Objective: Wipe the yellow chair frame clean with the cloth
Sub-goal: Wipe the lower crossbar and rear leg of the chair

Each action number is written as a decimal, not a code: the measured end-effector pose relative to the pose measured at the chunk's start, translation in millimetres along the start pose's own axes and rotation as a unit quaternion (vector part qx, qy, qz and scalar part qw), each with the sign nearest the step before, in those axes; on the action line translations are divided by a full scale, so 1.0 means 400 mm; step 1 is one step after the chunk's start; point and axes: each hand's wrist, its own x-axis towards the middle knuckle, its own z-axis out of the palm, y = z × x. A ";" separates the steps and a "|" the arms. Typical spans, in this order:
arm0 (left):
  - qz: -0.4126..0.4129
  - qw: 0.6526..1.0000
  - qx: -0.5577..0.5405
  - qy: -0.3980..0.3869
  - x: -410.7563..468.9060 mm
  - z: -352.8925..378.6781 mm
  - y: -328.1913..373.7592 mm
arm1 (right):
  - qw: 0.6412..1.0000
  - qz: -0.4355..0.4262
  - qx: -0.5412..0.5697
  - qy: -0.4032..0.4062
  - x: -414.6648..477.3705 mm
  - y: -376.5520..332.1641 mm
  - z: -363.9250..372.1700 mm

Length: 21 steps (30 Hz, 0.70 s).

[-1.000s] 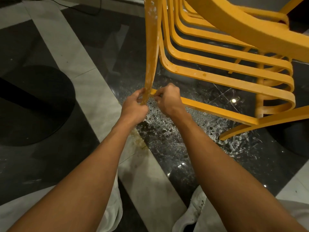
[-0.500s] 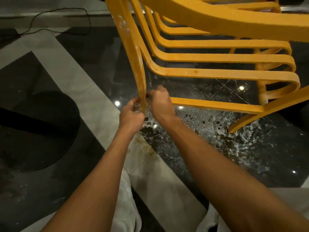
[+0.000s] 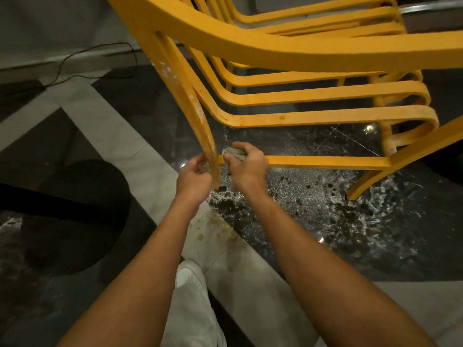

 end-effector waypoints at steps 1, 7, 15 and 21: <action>0.005 1.000 0.013 -0.001 0.001 -0.008 0.008 | 1.000 0.009 0.005 0.008 -0.004 -0.005 0.005; 0.029 0.994 0.093 -0.048 0.001 -0.062 0.039 | 0.997 0.011 -0.072 -0.022 -0.003 -0.027 0.051; -0.011 0.998 0.033 -0.050 -0.009 -0.059 0.065 | 0.997 0.061 0.045 -0.001 0.015 -0.024 0.056; -0.012 0.999 0.029 -0.033 -0.013 -0.063 0.090 | 0.990 0.104 0.092 0.029 -0.020 -0.003 0.085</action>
